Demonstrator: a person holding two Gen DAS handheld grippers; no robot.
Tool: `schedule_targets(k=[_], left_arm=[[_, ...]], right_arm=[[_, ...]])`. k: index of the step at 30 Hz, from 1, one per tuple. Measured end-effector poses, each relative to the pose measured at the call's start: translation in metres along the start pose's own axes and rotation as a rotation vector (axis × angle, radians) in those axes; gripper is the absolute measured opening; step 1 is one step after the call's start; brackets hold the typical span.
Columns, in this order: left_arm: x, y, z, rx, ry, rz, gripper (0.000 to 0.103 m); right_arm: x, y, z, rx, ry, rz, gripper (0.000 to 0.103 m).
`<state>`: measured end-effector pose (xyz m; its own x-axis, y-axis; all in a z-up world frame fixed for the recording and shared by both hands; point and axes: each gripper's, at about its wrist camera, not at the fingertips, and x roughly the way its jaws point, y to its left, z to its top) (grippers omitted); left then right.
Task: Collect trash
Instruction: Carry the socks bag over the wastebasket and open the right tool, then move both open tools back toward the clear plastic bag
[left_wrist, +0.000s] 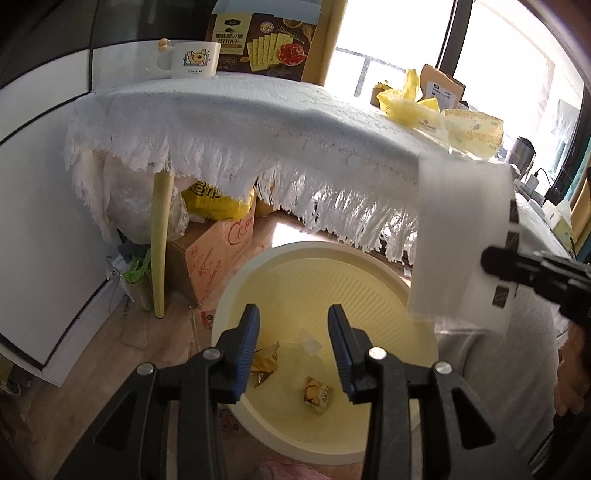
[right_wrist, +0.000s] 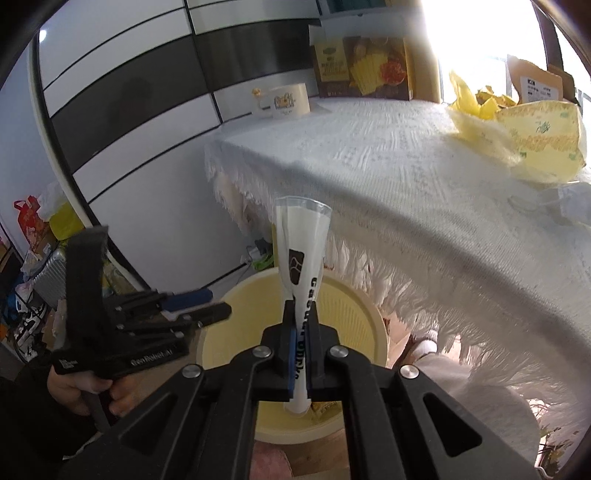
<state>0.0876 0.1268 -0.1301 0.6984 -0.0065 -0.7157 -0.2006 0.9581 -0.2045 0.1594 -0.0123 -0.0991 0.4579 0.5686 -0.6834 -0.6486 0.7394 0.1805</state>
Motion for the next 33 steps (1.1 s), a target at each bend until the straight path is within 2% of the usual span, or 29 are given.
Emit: schedule_targets(k=[1,3,4,5,21,33], left_arm=[[-0.002,0.001,0.000,-0.003,-0.008,0.008,0.038],[-0.005,0.004,0.000,-0.021,-0.026,0.024,0.038],[-0.007,0.005,0.001,-0.032,-0.032,0.027,0.038],[-0.010,0.006,0.001,-0.038,-0.039,0.029,0.038],[-0.034,-0.026,0.014,0.025,-0.102,0.033,0.038],[-0.045,-0.073,0.036,0.102,-0.163,0.001,0.038]], right_arm=[[0.002,0.000,-0.001,-0.002,0.006,-0.005,0.005],[0.002,0.001,-0.004,0.003,0.014,-0.016,0.019],[0.002,0.001,-0.005,0.010,0.014,-0.013,0.032],[0.000,0.001,-0.007,0.014,0.009,-0.007,0.038],[-0.036,-0.010,-0.010,0.043,-0.068,0.001,0.038],[-0.077,-0.039,-0.012,0.091,-0.156,-0.035,0.038]])
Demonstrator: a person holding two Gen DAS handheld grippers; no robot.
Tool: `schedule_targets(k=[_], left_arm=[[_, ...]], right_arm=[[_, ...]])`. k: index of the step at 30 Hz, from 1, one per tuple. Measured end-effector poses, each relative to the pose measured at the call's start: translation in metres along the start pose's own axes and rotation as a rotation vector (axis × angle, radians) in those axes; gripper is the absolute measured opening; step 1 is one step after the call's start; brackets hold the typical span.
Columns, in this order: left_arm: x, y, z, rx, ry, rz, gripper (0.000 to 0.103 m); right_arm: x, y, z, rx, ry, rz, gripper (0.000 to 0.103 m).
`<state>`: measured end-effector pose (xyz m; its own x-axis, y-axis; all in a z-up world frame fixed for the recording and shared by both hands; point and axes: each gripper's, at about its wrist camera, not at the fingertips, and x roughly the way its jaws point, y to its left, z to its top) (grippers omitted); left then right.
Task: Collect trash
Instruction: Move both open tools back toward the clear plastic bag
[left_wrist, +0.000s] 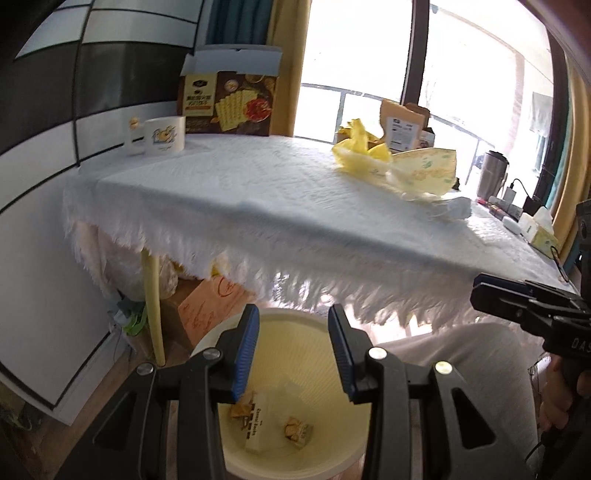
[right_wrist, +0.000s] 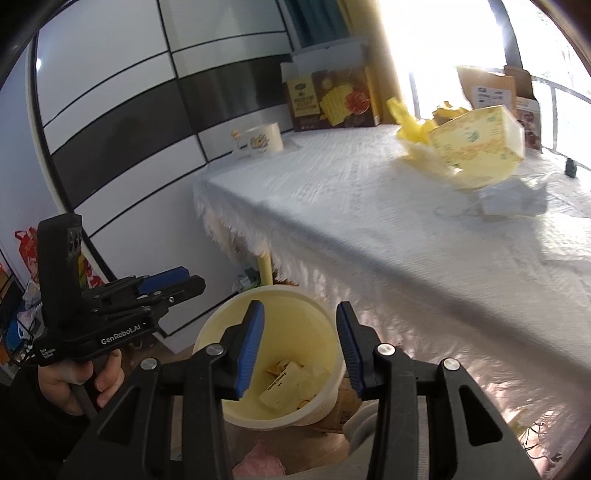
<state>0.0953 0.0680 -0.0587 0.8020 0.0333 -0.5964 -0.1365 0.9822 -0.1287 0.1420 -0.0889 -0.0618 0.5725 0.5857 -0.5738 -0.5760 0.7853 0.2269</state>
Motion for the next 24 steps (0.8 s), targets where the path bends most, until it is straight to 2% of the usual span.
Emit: schedule_targets(k=[15,24], left_arm=[[0.010,-0.063,0.022,0.094,-0.025,-0.045,0.038],[0.023,-0.102,0.044,0.136,-0.058,-0.066,0.038]], right_arm=[[-0.040,-0.051,0.000,0.058,-0.073,-0.038,0.038],[-0.060,-0.094,0.001,0.089,-0.108,-0.076,0.038]])
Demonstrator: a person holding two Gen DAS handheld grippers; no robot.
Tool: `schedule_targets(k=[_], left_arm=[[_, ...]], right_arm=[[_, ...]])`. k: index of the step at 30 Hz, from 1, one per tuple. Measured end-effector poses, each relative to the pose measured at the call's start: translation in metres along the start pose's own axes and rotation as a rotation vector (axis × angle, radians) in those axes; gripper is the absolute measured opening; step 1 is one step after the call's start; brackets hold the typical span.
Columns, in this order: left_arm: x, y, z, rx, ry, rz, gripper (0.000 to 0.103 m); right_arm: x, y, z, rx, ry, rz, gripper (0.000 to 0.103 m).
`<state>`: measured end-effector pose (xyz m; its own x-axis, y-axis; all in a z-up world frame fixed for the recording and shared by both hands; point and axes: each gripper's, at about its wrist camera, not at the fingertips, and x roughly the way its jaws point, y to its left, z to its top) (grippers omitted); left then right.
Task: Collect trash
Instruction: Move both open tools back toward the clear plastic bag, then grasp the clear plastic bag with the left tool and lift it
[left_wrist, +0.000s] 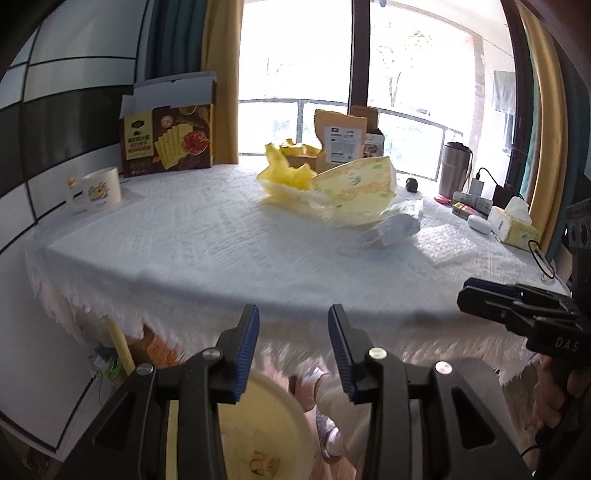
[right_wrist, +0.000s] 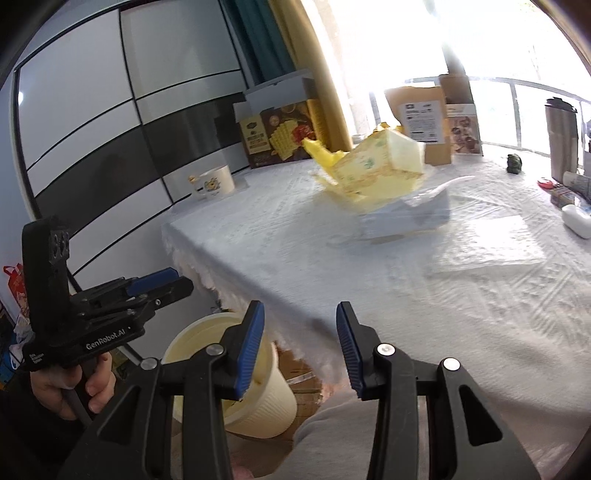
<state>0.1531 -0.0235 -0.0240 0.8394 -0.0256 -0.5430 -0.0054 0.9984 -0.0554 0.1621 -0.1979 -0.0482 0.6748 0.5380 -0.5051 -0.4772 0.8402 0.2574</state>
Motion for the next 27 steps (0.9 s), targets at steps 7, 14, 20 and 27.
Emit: schedule_targets(k=[7,14,20,27], left_arm=[[0.022,-0.023,0.017,0.012,-0.014,-0.021,0.040],[0.045,-0.043,0.037,0.046,-0.016,-0.047,0.047],[0.066,-0.056,0.061,0.059,-0.025,-0.069,0.053],[0.094,-0.079,0.094,0.120,-0.059,-0.103,0.058]], right_arm=[[-0.004,-0.034,0.007,0.015,-0.006,-0.028,0.038],[-0.003,-0.059,0.012,0.034,-0.009,-0.042,0.038],[-0.001,-0.073,0.017,0.028,0.002,-0.069,0.038],[-0.001,-0.093,0.029,0.006,0.026,-0.123,0.038]])
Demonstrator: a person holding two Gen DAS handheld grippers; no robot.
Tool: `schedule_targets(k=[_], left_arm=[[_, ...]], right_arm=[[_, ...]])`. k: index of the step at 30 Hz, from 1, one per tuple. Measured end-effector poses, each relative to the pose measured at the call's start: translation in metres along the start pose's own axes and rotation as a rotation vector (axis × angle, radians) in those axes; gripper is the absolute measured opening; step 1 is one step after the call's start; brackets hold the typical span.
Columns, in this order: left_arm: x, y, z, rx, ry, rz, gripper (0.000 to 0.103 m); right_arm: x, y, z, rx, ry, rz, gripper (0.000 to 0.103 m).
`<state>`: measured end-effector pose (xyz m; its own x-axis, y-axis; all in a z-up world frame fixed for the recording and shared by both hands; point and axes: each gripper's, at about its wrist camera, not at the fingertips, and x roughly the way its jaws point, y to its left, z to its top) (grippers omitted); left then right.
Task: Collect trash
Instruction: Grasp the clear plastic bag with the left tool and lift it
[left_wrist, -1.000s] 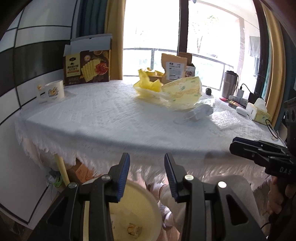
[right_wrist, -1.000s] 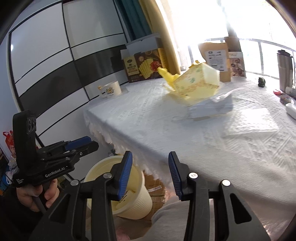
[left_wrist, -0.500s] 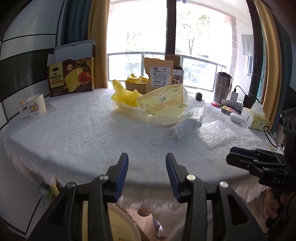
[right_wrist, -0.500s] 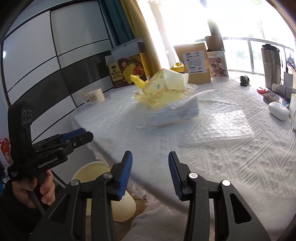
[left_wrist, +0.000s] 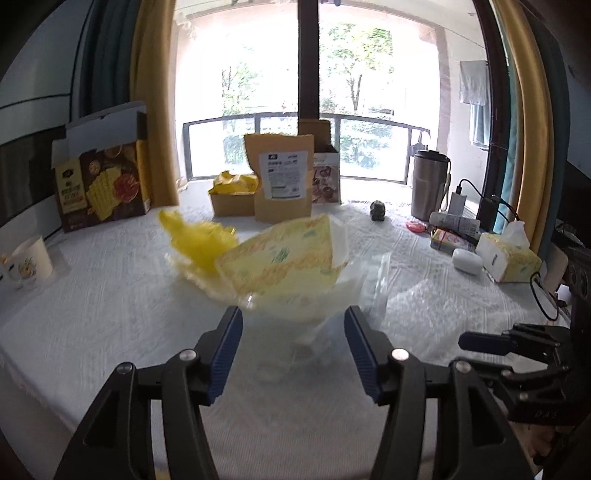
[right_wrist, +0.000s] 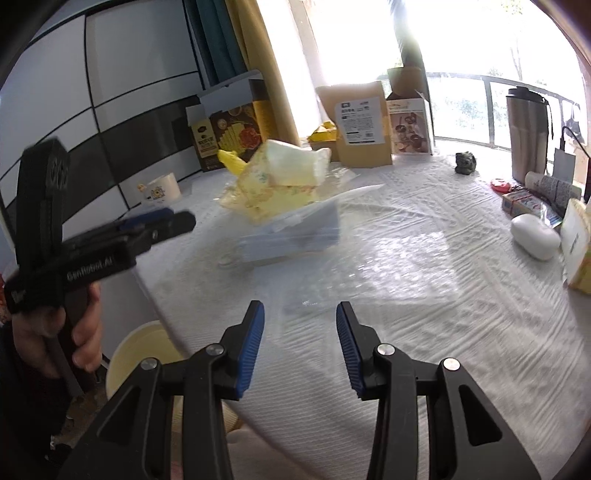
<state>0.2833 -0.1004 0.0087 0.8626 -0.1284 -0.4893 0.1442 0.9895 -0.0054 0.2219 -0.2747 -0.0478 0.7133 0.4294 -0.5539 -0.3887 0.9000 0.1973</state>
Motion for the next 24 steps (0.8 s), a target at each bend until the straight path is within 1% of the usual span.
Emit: schedule_targets(k=[7,10,12,13,15,16,18,21,23,24], left_arm=[[0.033,-0.018,0.039,0.100,-0.046,-0.014,0.060],[0.048,-0.022,0.053,0.133,-0.044,-0.022,0.064],[0.056,-0.024,0.059,0.135,-0.039,-0.042,0.070],[0.062,-0.024,0.062,0.140,-0.028,-0.058,0.071],[0.074,-0.025,0.064,0.155,0.004,-0.064,0.073],[0.083,-0.025,0.064,0.167,0.037,-0.059,0.073],[0.094,-0.024,0.061,0.172,0.076,-0.050,0.073],[0.100,-0.016,0.056,0.153,0.094,-0.080,0.073],[0.101,-0.017,0.051,0.177,0.096,-0.079,0.072],[0.101,-0.017,0.048,0.193,0.097,-0.076,0.063]], right_arm=[[0.004,-0.013,0.011,0.006,-0.001,-0.026,0.038],[0.008,-0.017,0.015,0.016,0.000,-0.032,0.038],[0.009,-0.019,0.017,0.023,0.000,-0.039,0.038],[0.009,-0.021,0.018,0.027,0.000,-0.044,0.038],[0.010,-0.025,0.019,0.037,0.000,-0.048,0.038],[0.010,-0.026,0.020,0.045,0.000,-0.046,0.038],[0.010,-0.028,0.021,0.049,0.000,-0.048,0.038],[0.010,-0.027,0.021,0.048,0.003,-0.059,0.038],[0.011,-0.027,0.020,0.049,0.006,-0.065,0.038],[0.011,-0.026,0.020,0.050,0.008,-0.070,0.038]])
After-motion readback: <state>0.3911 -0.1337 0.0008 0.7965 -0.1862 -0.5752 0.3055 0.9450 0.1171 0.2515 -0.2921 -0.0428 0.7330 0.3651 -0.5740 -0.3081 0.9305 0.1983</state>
